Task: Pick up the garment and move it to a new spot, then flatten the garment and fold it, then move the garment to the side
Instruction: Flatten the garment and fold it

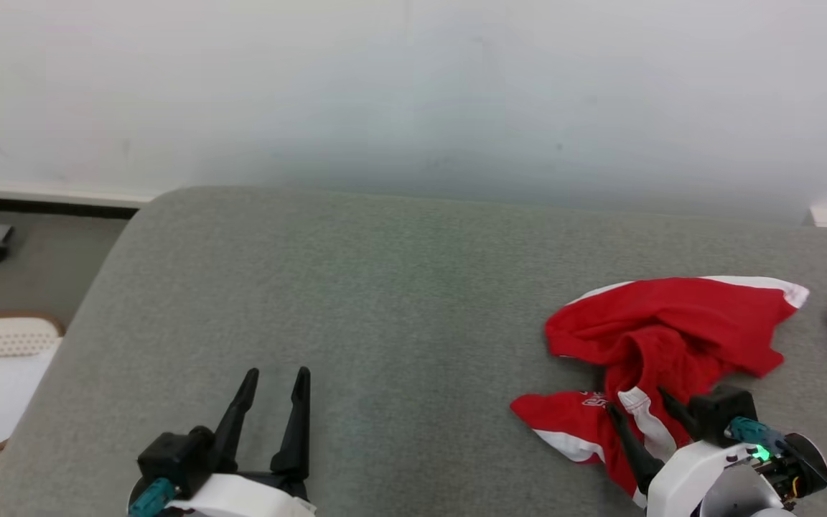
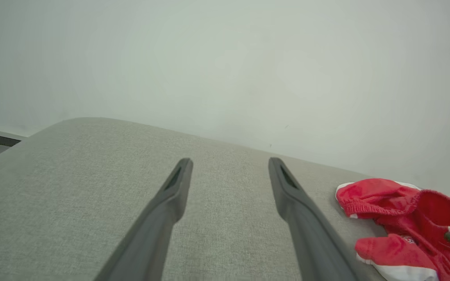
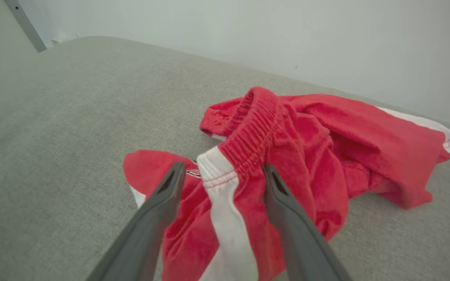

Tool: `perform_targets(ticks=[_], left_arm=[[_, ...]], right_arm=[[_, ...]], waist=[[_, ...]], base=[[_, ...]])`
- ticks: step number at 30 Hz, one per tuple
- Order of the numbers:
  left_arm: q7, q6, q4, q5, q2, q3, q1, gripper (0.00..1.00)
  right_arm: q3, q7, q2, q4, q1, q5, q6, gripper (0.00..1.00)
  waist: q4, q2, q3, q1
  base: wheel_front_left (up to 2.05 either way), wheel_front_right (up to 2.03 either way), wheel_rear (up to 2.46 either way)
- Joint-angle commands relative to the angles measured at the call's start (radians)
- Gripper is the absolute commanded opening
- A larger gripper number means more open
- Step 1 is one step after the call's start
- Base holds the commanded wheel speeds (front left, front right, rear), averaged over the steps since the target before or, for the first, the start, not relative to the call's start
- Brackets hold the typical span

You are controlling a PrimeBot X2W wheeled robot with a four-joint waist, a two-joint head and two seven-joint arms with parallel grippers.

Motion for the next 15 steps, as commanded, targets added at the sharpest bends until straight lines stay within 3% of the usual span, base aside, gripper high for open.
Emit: perform_targets(ticks=[1, 3, 4, 5, 6, 15], left_arm=[[0.0, 0.002, -0.001, -0.005, 0.004, 0.001, -0.003, 1.0], [0.0, 0.003, -0.002, -0.006, 0.004, 0.001, -0.001, 1.0], [0.0, 0.003, -0.001, -0.007, 0.004, 0.002, -0.001, 1.0], [0.0, 0.003, -0.001, -0.008, 0.004, 0.003, 0.0, 1.0], [0.0, 0.004, 0.0, -0.008, 0.004, 0.004, 0.0, 1.0], [0.0, -0.001, -0.004, 0.011, 0.004, 0.015, 0.002, 1.0]], right_arm=[[-0.007, 0.008, -0.002, 0.006, -0.004, -0.019, -0.002, 1.0], [-0.018, 0.023, 0.009, 0.01, -0.006, -0.04, -0.002, 1.0], [-0.023, 0.03, 0.016, 0.012, -0.007, -0.05, -0.002, 0.78], [-0.032, 0.032, 0.015, 0.015, -0.009, -0.07, -0.002, 0.27], [-0.043, 0.032, 0.015, 0.015, -0.011, -0.085, -0.002, 0.0], [-0.157, -0.026, 0.069, -0.036, -0.006, -0.047, -0.002, 0.0]], waist=[[0.02, 0.0, 0.008, 0.0001], [0.03, 0.0, 0.013, 0.0001], [0.033, 0.0, 0.014, 0.0001], [0.035, 0.0, 0.015, 0.0001], [0.035, 0.0, 0.015, 0.0001], [-0.033, 0.0, 0.019, 0.0001]], base=[[0.0, 0.0, 0.0], [0.0, 0.0, 0.0], [0.0, 0.0, 0.0], [0.0, 0.0, 0.0], [0.0, 0.0, 0.0], [0.0, 0.0, 0.0]])
